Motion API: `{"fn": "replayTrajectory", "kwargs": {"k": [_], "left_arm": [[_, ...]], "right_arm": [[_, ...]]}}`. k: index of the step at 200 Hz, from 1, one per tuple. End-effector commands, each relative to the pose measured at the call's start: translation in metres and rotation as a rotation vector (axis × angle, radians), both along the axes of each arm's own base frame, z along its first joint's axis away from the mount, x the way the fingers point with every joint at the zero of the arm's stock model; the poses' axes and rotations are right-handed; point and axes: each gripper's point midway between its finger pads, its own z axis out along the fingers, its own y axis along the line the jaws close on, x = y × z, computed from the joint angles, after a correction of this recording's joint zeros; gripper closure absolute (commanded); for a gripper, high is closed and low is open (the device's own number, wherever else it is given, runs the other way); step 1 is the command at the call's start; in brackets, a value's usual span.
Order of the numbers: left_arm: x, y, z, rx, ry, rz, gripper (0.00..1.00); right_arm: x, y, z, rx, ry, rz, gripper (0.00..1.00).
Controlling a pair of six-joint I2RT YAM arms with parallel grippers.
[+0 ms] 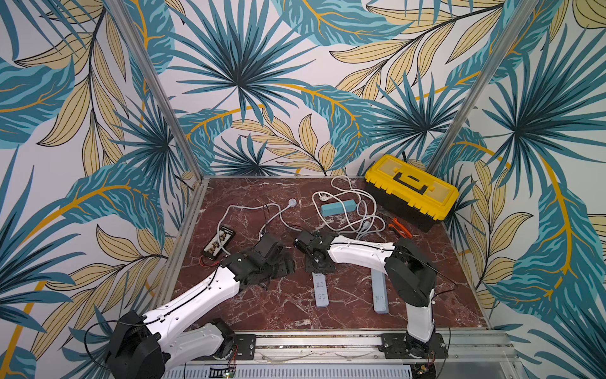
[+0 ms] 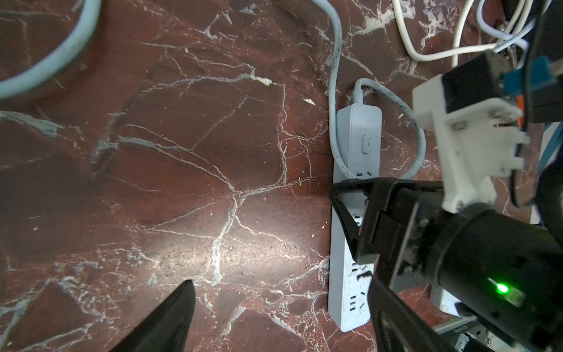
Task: Wrap the cord around the power strip
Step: Pick up the power strip from the center of the board.
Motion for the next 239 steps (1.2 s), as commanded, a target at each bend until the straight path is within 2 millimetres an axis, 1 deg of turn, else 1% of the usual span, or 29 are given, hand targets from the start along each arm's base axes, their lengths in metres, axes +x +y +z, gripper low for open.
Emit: {"fn": "replayTrajectory", "kwargs": {"k": [1,11,19,27,39,57,66,73,84,93,108,112,114,117,130,140,146,158,173,182,198,210,219,226,239], "left_arm": [[-0.013,0.0,-0.006,-0.033,0.046,-0.01,0.12],[-0.019,0.003,-0.01,-0.041,0.062,0.0,0.12],[-0.022,0.004,-0.011,-0.053,0.07,0.009,0.11],[-0.027,0.005,-0.014,-0.067,0.085,0.02,0.11],[-0.032,0.004,-0.016,-0.09,0.107,0.027,0.11],[-0.037,-0.007,-0.013,-0.127,0.12,-0.012,0.09],[-0.036,-0.016,-0.009,-0.148,0.106,-0.036,0.08],[-0.033,-0.028,-0.002,-0.18,0.086,-0.062,0.07],[-0.03,-0.047,0.005,-0.232,0.067,-0.1,0.07],[-0.027,-0.055,0.005,-0.245,0.071,-0.107,0.07],[-0.024,-0.058,0.001,-0.228,0.075,-0.104,0.12],[-0.023,-0.057,0.001,-0.224,0.069,-0.1,0.14],[-0.022,-0.057,0.002,-0.224,0.066,-0.097,0.14],[-0.022,-0.056,0.002,-0.222,0.062,-0.096,0.15],[-0.017,-0.057,0.011,-0.237,0.025,-0.087,0.22],[-0.013,-0.06,0.02,-0.259,-0.003,-0.087,0.23],[-0.012,-0.062,0.026,-0.276,-0.012,-0.092,0.23],[-0.013,-0.07,0.036,-0.304,-0.022,-0.117,0.22],[-0.016,-0.07,0.041,-0.324,-0.026,-0.121,0.19],[-0.017,-0.065,0.043,-0.324,-0.037,-0.103,0.18],[-0.014,-0.045,0.044,-0.302,-0.08,-0.043,0.16],[-0.01,-0.031,0.051,-0.308,-0.121,-0.008,0.16],[-0.008,-0.027,0.057,-0.329,-0.134,0.001,0.16],[-0.008,-0.032,0.061,-0.35,-0.139,-0.017,0.16],[-0.012,-0.055,0.064,-0.404,-0.097,-0.091,0.16]], "right_arm": [[0.003,-0.005,-0.012,-0.072,0.007,-0.007,0.5],[0.002,-0.001,-0.015,-0.055,0.021,-0.015,0.56],[0.002,0.004,-0.012,-0.02,0.019,-0.022,0.62],[0.004,0.011,-0.002,0.042,-0.002,-0.031,0.66],[0.008,0.024,0.02,0.169,-0.039,-0.047,0.71],[0.014,0.045,0.07,0.41,-0.105,-0.066,0.72],[0.016,0.049,0.092,0.496,-0.137,-0.077,0.72],[0.017,0.052,0.106,0.555,-0.154,-0.091,0.72],[0.018,0.054,0.121,0.623,-0.159,-0.12,0.73],[0.018,0.055,0.13,0.668,-0.164,-0.141,0.73],[0.018,0.056,0.141,0.74,-0.167,-0.179,0.73],[0.016,0.055,0.141,0.75,-0.162,-0.192,0.73],[0.019,0.058,0.147,0.781,-0.176,-0.192,0.73],[0.019,0.059,0.15,0.802,-0.181,-0.196,0.73],[0.02,0.062,0.158,0.865,-0.178,-0.216,0.73],[0.02,0.062,0.161,0.88,-0.18,-0.228,0.73],[0.021,0.061,0.162,0.875,-0.186,-0.234,0.74],[0.022,0.053,0.154,0.824,-0.193,-0.26,0.74],[0.024,0.044,0.149,0.79,-0.206,-0.281,0.75],[0.024,0.04,0.149,0.772,-0.214,-0.289,0.75],[0.024,0.035,0.15,0.761,-0.229,-0.289,0.75],[0.024,0.032,0.151,0.758,-0.242,-0.289,0.75],[0.023,0.03,0.151,0.755,-0.246,-0.289,0.75],[0.023,0.03,0.151,0.754,-0.247,-0.29,0.75],[0.023,0.03,0.152,0.756,-0.247,-0.293,0.76]]}}
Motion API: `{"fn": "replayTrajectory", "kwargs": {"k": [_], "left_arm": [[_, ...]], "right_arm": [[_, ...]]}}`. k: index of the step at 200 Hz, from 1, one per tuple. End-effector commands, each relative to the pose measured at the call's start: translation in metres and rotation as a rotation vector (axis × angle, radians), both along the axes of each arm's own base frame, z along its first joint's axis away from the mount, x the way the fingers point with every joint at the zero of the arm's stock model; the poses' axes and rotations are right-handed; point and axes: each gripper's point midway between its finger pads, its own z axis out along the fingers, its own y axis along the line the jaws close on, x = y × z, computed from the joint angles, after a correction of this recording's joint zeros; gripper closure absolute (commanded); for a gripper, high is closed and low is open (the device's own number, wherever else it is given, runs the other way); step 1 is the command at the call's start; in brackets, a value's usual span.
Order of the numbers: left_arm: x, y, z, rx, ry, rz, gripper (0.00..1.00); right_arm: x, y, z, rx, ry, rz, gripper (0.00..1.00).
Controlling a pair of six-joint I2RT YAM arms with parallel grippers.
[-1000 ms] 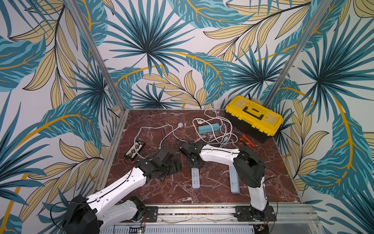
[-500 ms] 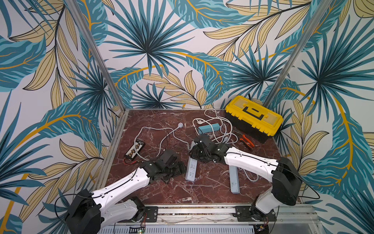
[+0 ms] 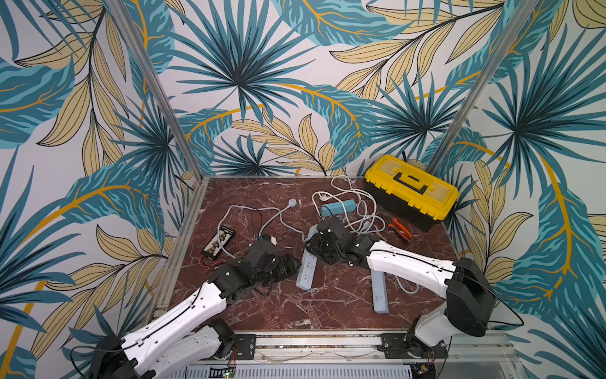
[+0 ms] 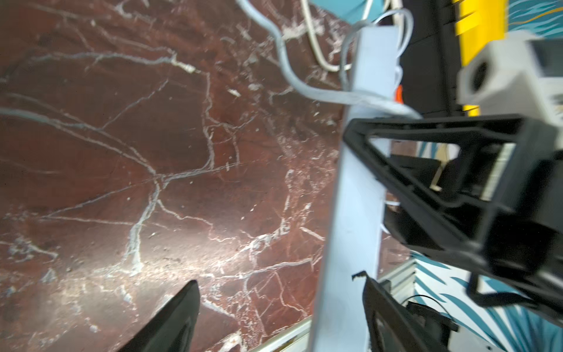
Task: Wrap the cord around the power strip
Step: Pick up the power strip from the center of the board.
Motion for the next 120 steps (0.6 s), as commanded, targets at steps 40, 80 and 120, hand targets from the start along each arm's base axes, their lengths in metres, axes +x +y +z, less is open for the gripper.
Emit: {"fn": "replayTrajectory", "kwargs": {"k": [40,80,120], "left_arm": [[-0.006,-0.068,-0.007,-0.004,0.043,-0.234,0.26],[0.0,-0.067,0.003,0.003,-0.005,-0.225,0.59],[-0.001,-0.06,0.001,0.017,-0.015,-0.211,0.83]], "right_arm": [[0.009,0.008,0.035,0.115,-0.069,-0.047,0.75],[0.01,0.006,0.045,0.122,-0.094,-0.053,0.75],[0.013,0.009,0.053,0.134,-0.13,-0.03,0.68]]}}
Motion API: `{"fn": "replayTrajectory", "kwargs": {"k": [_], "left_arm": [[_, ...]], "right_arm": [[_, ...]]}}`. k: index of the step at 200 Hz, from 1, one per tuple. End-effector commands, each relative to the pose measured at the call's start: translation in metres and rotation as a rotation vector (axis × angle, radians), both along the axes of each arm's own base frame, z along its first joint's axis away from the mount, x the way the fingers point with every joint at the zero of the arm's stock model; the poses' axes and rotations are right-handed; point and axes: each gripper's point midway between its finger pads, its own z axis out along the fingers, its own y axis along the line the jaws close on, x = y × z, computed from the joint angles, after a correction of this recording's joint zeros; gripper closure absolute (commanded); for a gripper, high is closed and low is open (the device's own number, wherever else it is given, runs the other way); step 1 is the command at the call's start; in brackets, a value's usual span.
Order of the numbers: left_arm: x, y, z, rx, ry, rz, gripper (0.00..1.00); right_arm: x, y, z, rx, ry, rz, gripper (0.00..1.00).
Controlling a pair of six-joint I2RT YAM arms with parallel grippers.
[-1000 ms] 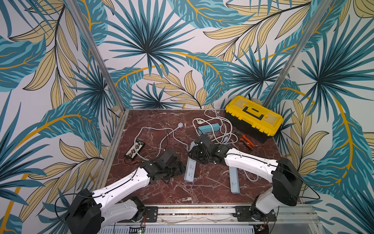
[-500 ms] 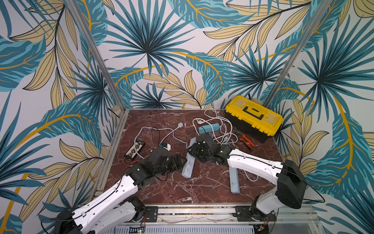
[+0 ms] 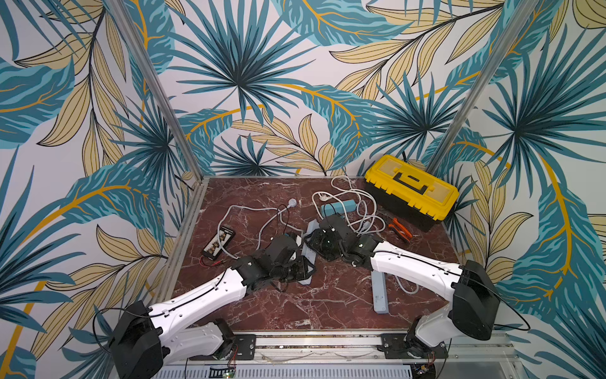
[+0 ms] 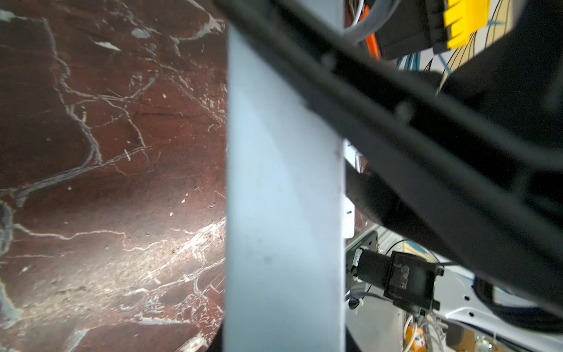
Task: Wrap the cord around the power strip
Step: Pick up the power strip from the center of the board, then wrap the power cord around the power strip.
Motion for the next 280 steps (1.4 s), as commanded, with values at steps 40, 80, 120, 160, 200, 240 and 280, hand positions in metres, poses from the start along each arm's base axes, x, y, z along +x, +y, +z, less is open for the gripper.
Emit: {"fn": "replayTrajectory", "kwargs": {"k": [40,80,120,160,200,240,280], "left_arm": [[0.019,0.024,0.041,0.099,-0.203,0.036,0.97],[0.035,0.044,0.115,0.093,-0.373,-0.018,1.0],[0.034,-0.002,0.193,-0.019,-0.454,-0.251,1.0],[0.03,-0.019,0.234,-0.109,-0.474,-0.313,1.0],[0.023,-0.026,0.232,-0.12,-0.455,-0.34,1.0],[0.02,-0.025,0.244,-0.14,-0.481,-0.348,1.0],[0.018,-0.009,0.267,-0.184,-0.532,-0.316,1.0]], "right_arm": [[0.018,-0.016,0.075,0.086,-0.238,0.056,0.32],[0.027,-0.077,0.09,-0.006,-0.393,0.058,0.17],[0.044,-0.082,0.075,-0.165,-0.633,0.109,0.16],[0.06,-0.077,0.112,-0.104,-0.967,0.02,0.13],[0.064,-0.047,0.139,-0.081,-1.132,0.08,0.13],[0.105,-0.045,0.125,-0.215,-1.118,-0.041,0.37],[0.135,-0.061,0.085,-0.357,-1.085,-0.144,0.65]]}}
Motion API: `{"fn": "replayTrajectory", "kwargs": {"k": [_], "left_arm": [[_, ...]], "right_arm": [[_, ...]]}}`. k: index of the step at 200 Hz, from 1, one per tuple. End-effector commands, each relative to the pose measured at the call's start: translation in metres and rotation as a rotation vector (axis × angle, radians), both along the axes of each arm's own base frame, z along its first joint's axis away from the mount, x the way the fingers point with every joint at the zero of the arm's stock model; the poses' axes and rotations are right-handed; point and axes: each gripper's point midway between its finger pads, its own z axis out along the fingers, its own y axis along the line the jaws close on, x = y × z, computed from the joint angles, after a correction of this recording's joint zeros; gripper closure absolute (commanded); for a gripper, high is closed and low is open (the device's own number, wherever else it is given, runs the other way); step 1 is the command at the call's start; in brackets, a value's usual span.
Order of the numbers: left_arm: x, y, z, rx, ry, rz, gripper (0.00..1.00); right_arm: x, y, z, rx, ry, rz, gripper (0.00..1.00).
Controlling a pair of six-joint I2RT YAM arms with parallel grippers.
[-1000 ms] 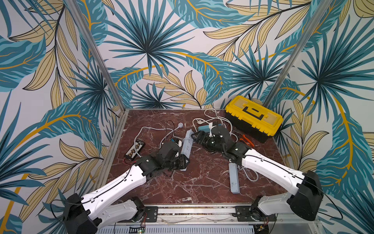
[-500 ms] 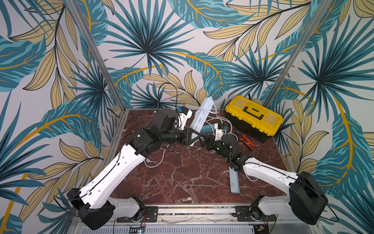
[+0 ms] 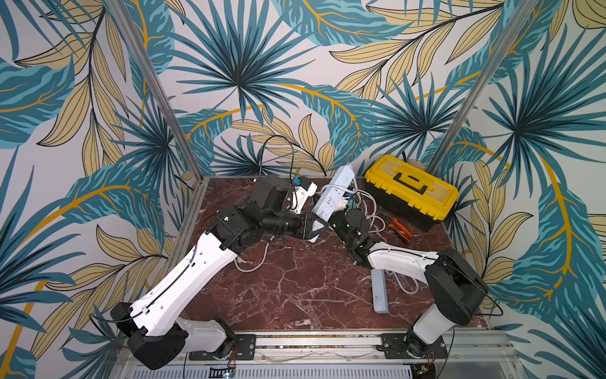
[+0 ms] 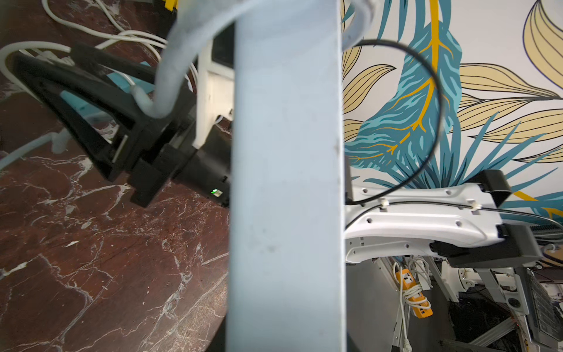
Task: Wrap the cord around the power strip
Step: Wrap the power cord around the power strip.
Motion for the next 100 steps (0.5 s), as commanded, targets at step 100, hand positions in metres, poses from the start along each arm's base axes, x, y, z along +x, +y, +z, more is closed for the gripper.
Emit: {"fn": "replayTrajectory", "kwargs": {"k": [100], "left_arm": [[0.07,0.081,0.018,0.24,-0.469,0.313,1.0]], "right_arm": [[-0.071,-0.046,-0.058,-0.402,0.155,-0.078,0.96]]}}
